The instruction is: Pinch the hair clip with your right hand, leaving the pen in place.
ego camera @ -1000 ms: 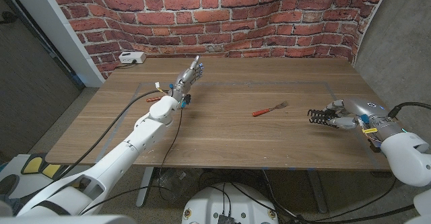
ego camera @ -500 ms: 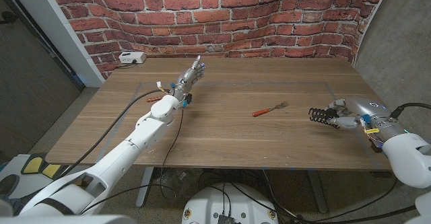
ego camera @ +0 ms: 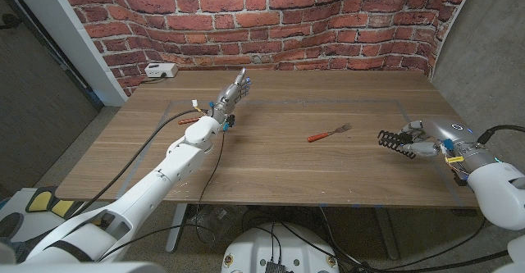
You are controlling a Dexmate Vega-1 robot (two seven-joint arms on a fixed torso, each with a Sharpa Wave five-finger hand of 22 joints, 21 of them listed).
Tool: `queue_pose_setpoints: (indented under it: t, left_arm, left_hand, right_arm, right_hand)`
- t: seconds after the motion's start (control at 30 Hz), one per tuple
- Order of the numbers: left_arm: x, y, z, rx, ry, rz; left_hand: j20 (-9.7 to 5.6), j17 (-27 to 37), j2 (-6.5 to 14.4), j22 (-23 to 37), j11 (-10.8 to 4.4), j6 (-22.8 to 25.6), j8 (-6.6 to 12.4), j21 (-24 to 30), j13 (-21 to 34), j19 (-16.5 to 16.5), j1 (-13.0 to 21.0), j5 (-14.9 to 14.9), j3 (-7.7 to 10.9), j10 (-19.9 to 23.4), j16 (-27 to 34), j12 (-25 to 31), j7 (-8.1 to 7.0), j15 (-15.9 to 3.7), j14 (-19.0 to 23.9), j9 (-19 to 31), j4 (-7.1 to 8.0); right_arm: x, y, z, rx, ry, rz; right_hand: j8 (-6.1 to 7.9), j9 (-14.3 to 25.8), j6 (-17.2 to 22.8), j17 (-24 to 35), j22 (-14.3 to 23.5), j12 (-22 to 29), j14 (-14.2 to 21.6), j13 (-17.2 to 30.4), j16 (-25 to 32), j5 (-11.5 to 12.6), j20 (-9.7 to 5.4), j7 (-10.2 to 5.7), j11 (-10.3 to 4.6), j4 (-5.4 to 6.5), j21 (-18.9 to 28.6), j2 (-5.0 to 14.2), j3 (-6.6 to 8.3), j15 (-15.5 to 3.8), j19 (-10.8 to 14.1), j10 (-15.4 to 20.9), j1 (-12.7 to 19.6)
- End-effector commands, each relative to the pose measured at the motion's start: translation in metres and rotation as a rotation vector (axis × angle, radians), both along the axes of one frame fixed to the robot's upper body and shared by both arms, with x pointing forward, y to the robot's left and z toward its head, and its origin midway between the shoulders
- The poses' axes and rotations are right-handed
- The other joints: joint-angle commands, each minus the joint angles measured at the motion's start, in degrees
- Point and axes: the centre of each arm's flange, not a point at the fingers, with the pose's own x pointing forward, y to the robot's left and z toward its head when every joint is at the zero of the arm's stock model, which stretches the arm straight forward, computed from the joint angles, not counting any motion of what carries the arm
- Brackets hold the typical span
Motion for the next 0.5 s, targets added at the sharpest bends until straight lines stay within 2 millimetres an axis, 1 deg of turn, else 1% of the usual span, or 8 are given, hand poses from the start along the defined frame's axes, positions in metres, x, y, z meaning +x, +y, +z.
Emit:
queue_pose_setpoints:
  t: [0.03,0.5]
  left_arm:
    - [-0.0002,-0.0005,-0.0034,-0.004,0.007,0.003]
    - [-0.0004,-0.0002,-0.0046,-0.005,0.011,0.004]
  left_hand:
    - [0.13,0.26,0.39,0.14,0.01,0.37,-0.08,0.03,0.2,-0.09,0.11,-0.08,-0.53,0.61,0.01,-0.09,0.08,-0.13,-0.19,0.32,0.0]
    - [0.11,0.25,0.48,0.14,0.13,0.36,-0.1,0.04,0.21,-0.1,0.18,-0.1,-0.63,0.59,0.02,-0.1,0.13,-0.1,-0.17,0.32,0.0]
  right_arm:
    - [0.0018,0.0006,-0.0006,-0.021,0.017,-0.017]
    - [0.0025,0.0011,-0.0003,-0.039,0.022,-0.03]
  right_hand:
    - [0.82,0.06,12.76,0.21,0.06,0.22,1.02,0.06,0.34,0.27,-2.82,-4.1,-5.77,0.37,0.35,4.3,-0.02,-4.03,-0.04,7.07,-3.74]
    - [0.47,-0.05,13.54,0.14,0.05,0.04,2.05,-0.02,0.28,0.36,-2.91,-4.03,-5.58,0.47,0.4,4.82,0.17,-4.44,-0.3,8.0,-3.92]
